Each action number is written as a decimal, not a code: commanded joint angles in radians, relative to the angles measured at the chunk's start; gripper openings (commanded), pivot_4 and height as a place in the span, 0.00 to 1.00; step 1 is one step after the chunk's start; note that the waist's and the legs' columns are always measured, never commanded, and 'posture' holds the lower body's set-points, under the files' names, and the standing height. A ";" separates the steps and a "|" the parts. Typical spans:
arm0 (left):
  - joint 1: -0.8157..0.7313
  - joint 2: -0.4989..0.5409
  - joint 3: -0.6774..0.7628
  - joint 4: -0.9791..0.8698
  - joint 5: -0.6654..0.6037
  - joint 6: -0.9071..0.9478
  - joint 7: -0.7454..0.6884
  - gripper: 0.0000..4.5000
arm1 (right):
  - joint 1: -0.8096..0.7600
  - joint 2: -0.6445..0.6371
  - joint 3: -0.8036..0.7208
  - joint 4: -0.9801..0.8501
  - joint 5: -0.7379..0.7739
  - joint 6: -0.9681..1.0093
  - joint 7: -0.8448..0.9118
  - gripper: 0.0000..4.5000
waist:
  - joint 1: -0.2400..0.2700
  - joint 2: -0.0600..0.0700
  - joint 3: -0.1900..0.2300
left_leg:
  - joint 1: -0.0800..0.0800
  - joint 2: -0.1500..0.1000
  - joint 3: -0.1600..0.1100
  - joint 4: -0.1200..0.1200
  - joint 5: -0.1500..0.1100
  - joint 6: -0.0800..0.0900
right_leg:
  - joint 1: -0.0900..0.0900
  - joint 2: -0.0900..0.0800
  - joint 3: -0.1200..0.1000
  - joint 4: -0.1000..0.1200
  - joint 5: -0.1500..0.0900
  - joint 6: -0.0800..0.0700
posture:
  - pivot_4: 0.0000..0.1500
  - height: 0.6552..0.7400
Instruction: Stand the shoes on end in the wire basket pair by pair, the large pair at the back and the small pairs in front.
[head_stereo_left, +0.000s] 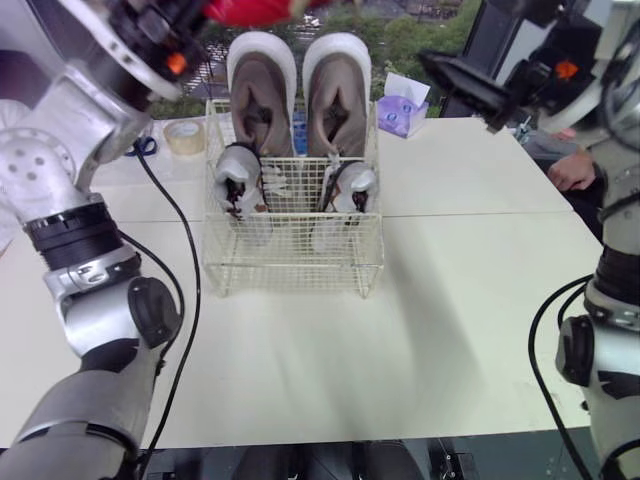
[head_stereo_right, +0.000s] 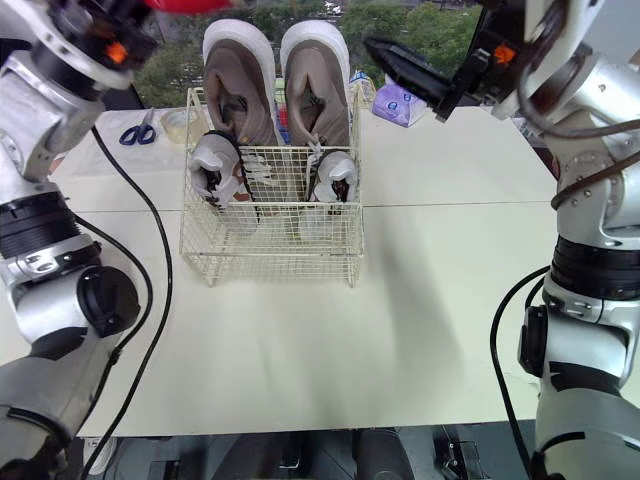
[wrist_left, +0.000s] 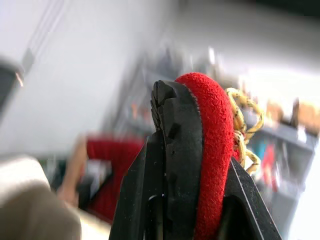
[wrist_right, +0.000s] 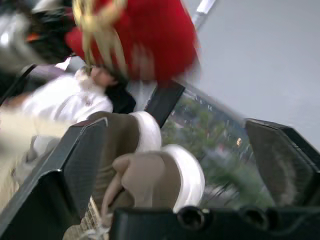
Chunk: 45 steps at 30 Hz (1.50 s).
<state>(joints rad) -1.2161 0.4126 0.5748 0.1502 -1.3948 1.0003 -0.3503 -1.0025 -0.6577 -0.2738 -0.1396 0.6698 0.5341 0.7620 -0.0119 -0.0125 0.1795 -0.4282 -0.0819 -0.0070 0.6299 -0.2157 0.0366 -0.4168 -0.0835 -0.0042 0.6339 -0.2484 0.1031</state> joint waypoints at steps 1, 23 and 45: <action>0.017 -0.094 0.027 -0.136 -0.088 -0.126 0.094 0.06 | -0.008 0.183 -0.126 -0.079 0.313 0.128 -0.290 0.99 | 0.000 0.000 -0.001 | 0.000 0.001 0.000 0.000 0.000 0.000 | 0.000 0.000 0.000 0.000 0.000 0.000 | 1.00 0.95; 0.183 -0.176 -0.217 -0.201 -0.046 -0.209 0.061 0.06 | -0.041 0.555 -0.073 -0.126 0.764 0.009 -0.702 0.99 | -0.001 0.000 -0.001 | 0.000 0.000 0.000 0.001 0.001 0.001 | -0.002 0.002 0.000 0.006 0.000 -0.001 | 1.00 0.95; 0.275 -0.113 -0.256 -0.272 0.026 -0.237 0.049 0.06 | -0.051 0.541 -0.042 -0.104 0.778 -0.012 -0.695 0.31 | 0.000 0.000 -0.001 | 0.000 0.000 0.000 0.001 -0.001 0.004 | -0.003 0.002 0.000 0.008 0.000 -0.001 | 1.00 0.95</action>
<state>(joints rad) -0.9522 0.2813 0.3305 -0.1068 -1.3963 0.7556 -0.3257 -1.0201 -0.1066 -0.3102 -0.1968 1.4151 0.5364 0.0361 -0.0118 -0.0120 0.1783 -0.4279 -0.0815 -0.0067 0.6314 -0.2165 0.0409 -0.4200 -0.0816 -0.0040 0.6418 -0.2484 0.1019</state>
